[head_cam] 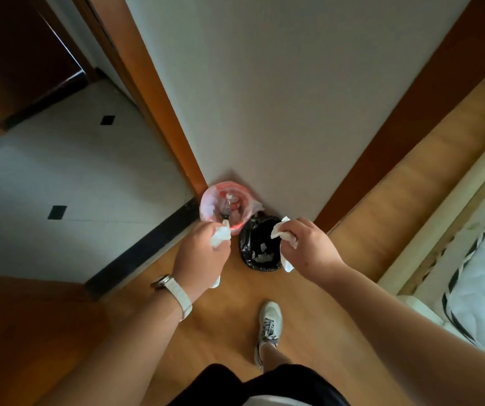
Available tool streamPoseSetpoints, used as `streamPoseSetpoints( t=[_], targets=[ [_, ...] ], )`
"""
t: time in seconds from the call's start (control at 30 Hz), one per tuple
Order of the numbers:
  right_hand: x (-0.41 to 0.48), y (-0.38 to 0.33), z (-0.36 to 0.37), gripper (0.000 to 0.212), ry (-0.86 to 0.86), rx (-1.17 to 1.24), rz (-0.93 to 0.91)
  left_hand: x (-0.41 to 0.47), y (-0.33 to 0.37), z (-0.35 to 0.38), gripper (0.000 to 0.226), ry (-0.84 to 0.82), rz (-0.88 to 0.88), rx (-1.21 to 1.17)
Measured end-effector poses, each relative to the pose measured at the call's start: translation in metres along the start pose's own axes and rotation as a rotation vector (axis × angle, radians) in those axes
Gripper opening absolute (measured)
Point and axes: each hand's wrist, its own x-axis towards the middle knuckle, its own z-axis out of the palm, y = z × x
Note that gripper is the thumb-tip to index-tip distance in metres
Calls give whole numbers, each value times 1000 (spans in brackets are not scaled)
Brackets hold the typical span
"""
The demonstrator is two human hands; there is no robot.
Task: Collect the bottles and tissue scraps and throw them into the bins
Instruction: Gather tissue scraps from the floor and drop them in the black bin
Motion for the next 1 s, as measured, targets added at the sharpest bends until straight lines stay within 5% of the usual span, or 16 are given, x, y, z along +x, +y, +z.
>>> streamPoseSetpoints(
  t=[0.43, 1.0],
  targets=[
    [77, 46, 38, 24, -21, 34, 153, 112, -33, 71, 9, -153, 1, -35],
    [162, 243, 253, 31, -40, -19, 468, 209, -237, 351, 11, -437, -25, -74]
  ],
)
